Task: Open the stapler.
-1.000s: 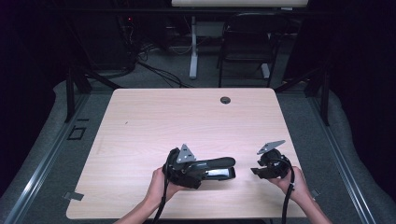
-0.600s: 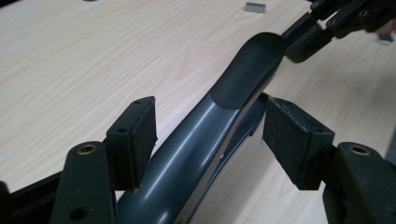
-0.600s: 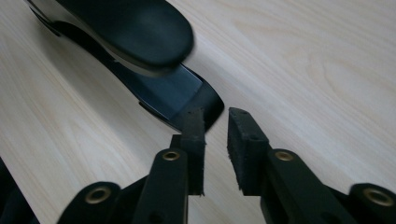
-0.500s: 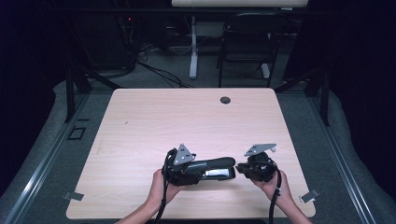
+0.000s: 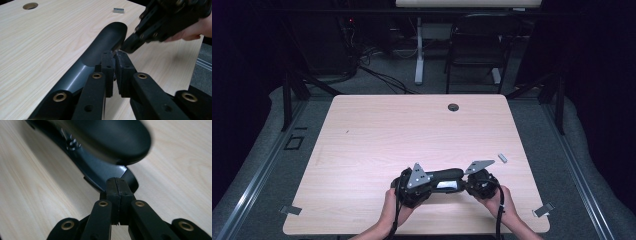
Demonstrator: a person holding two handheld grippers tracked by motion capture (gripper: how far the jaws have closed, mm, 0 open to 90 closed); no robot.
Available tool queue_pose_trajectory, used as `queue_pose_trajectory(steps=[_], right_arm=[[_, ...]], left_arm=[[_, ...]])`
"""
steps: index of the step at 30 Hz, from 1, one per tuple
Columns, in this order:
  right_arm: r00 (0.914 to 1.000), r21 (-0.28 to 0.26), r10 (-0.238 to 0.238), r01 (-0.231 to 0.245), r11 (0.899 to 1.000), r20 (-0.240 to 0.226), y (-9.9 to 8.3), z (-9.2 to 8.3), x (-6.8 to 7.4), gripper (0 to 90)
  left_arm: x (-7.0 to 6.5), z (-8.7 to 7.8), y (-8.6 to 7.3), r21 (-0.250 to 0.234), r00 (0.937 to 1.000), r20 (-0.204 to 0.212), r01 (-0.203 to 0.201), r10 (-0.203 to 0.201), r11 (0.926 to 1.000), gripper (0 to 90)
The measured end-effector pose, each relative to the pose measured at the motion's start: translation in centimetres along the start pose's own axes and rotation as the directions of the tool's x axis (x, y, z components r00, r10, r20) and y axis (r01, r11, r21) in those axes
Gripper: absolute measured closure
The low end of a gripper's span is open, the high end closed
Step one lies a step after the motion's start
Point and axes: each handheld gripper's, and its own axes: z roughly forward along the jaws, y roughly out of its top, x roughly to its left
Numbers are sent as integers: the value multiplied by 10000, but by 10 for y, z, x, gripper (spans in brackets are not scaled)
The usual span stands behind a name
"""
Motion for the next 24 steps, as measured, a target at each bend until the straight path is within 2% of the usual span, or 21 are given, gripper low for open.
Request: queue_pose_trajectory(steps=[3, 5, 6, 9, 11, 13, 14, 15, 20, 21, 24], right_arm=[[9989, 139, -458, 456, 9989, 129, 0, 7, 4, 900], [9971, 130, -684, 680, 9976, 329, 3, 5, 5, 900], [9984, -236, -492, 499, 9985, 284, 5, 4, 5, 900], [9973, -172, -611, 619, 9979, 418, 6, 3, 7, 900], [9965, -144, -656, 664, 9977, 527, 5, 3, 7, 900], [9985, -319, -377, 390, 9987, 405, 2, 8, 8, 899], [9985, -319, -377, 390, 9987, 405, 2, 8, 8, 899], [9974, -109, -608, 612, 9981, 377, 2, 9, 7, 898], [9949, -49, -861, 864, 9962, 534, 4, 12, 8, 897], [9928, 127, -1034, 1028, 9946, 598, 5, 15, 9, 897], [9928, 91, -1024, 1021, 9947, 628, 5, 15, 9, 894]], left_arm=[[-5, 7, -4, 141, 9998, -26, 177, -176, 9997, 885], [-7, 12, -8, 201, 9981, 155, 590, -593, 9981, 887], [-8, 16, -12, 269, 9965, 227, 804, -810, 9964, 898], [-11, 21, -15, 363, 9970, 172, 745, -752, 9966, 900], [-12, 26, -18, 271, 9981, -66, 616, -614, 9977, 900], [-11, 31, -23, 56, 9973, -380, 625, -623, 9980, 900], [-11, 31, -23, 56, 9973, -380, 625, -623, 9980, 900], [-10, 36, -26, 90, 9956, -609, 720, -713, 9974, 900], [-8, 41, -29, 172, 9946, -752, 730, -715, 9972, 900], [-8, 42, -29, 205, 9945, -681, 805, -790, 9965, 900], [-8, 44, -29, 165, 9943, -704, 811, -798, 9966, 900]])
